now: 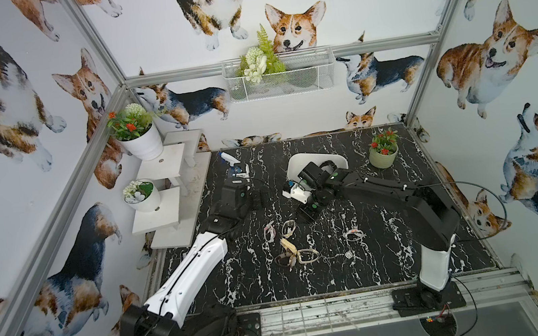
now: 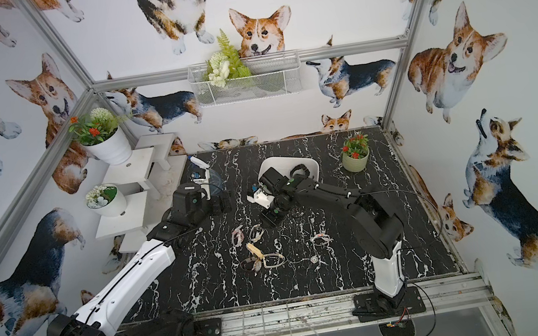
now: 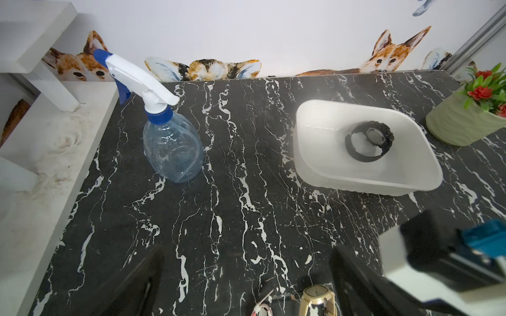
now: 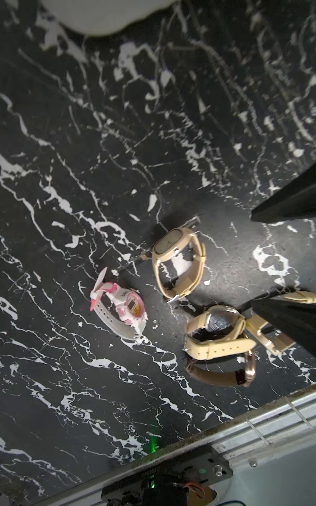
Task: Put the watch into the storage box
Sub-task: Pick up the watch at the center of the board.
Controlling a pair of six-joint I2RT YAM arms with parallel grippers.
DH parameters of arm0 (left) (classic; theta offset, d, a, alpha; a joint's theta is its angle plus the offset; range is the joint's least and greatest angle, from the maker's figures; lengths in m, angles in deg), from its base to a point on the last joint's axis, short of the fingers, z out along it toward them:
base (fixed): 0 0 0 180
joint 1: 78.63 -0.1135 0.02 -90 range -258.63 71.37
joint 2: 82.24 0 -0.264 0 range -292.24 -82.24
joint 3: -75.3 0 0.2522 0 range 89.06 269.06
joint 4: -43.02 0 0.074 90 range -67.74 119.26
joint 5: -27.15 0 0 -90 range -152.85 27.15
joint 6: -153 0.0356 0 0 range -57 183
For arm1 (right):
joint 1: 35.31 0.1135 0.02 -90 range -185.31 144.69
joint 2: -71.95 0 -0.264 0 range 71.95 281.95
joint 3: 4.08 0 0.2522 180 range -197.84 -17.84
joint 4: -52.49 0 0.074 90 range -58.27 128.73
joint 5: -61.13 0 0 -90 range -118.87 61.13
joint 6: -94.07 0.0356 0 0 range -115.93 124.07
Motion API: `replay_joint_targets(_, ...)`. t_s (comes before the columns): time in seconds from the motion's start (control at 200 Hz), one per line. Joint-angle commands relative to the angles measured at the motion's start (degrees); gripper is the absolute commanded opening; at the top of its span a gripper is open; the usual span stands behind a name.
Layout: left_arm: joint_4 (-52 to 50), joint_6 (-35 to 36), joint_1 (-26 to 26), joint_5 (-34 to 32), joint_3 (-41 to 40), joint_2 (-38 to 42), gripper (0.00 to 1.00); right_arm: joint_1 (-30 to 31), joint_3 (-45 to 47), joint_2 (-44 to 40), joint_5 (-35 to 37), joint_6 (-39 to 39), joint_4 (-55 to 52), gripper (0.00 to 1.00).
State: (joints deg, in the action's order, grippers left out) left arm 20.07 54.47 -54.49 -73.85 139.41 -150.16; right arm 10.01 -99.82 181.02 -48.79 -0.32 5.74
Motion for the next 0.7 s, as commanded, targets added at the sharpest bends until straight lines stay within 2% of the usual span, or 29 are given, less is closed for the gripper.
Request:
replay_joint_targets(0.0,-1.08,-0.21,-0.19,-2.76,0.50,0.66,1.00,0.37,-2.17,2.90,-0.35,-2.19,3.46,0.51)
replay_joint_targets(0.165,-1.72,-0.16,-0.83,-4.46,0.36,1.91,1.00,1.22,-5.05,7.01,1.12,-4.13,3.99,0.51)
replay_joint_targets(0.511,-2.06,-1.09,-2.24,-3.10,0.70,1.39,1.00,2.04,-6.71,11.40,1.77,-5.81,3.79,0.49)
replay_joint_targets(0.696,-1.97,-1.31,-2.70,-2.62,0.71,1.48,1.00,2.23,-7.06,12.81,2.32,-5.64,4.29,0.42)
